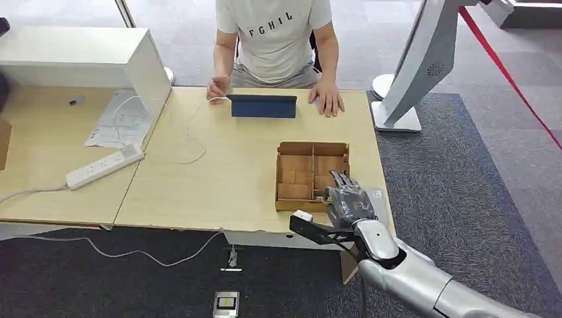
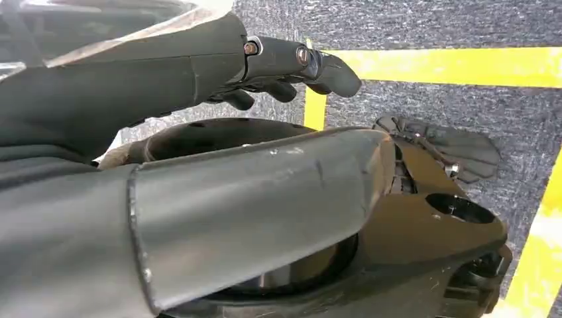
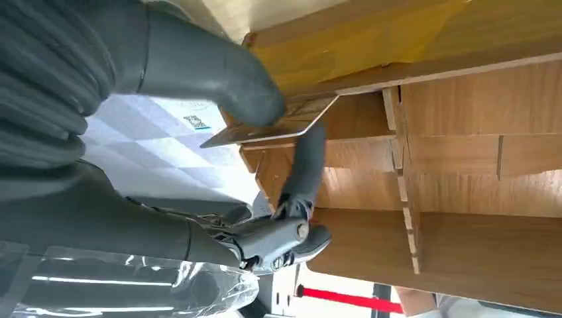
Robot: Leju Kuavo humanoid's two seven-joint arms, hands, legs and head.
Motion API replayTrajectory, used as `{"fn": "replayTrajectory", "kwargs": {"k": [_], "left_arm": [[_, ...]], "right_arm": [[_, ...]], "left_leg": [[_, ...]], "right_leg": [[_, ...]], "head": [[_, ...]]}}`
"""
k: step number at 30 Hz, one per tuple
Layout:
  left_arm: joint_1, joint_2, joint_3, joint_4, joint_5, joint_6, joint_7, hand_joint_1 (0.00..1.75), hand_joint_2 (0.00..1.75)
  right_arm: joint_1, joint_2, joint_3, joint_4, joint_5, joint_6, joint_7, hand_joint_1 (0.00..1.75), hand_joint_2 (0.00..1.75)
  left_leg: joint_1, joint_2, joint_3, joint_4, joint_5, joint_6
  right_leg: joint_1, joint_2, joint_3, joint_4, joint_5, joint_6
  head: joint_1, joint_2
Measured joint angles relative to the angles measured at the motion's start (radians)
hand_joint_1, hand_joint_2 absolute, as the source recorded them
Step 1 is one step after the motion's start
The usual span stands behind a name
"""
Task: Pass the card to the sensor for recognition and then transmit it.
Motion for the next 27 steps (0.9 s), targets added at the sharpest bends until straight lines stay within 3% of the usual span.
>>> {"fn": "replayTrajectory", "kwargs": {"k": [27], "left_arm": [[0.000,0.000,-0.001,0.000,0.000,0.004,-0.007,0.00,0.00]], "right_arm": [[0.008,0.009,0.004,-0.002,0.008,-0.013,-0.003,1.75,1.75]], "left_leg": [[0.000,0.000,0.000,0.000,0.000,0.000]], "right_leg": [[0.000,0.000,0.000,0.000,0.000,0.000]], "head": [[0.000,0.000]]}}
